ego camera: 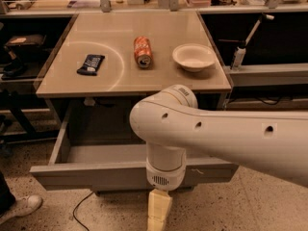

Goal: Open top drawer

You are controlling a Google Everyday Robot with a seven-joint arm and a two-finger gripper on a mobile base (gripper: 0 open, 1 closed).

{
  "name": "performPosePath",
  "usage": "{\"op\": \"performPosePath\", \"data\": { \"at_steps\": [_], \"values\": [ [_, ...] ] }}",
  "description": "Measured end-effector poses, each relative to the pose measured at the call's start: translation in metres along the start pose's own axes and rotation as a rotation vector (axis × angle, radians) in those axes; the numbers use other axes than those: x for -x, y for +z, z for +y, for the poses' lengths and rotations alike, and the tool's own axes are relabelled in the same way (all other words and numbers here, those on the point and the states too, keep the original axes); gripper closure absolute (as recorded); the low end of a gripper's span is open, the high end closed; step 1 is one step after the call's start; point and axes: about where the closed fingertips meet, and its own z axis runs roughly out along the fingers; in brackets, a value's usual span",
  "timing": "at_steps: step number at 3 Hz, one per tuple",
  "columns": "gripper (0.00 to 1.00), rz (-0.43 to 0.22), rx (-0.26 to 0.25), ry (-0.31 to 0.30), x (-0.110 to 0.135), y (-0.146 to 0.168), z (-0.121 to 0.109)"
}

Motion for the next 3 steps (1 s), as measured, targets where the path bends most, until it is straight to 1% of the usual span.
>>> {"op": "performPosePath", "data": {
  "at_steps": [1,3],
  "values": [
    [0.0,0.0,-0.001,0.001,-0.001,0.0,0.0],
    [0.0,-0.035,-0.126,-0.034,0.017,-0.051,-0.023]
  ]
}}
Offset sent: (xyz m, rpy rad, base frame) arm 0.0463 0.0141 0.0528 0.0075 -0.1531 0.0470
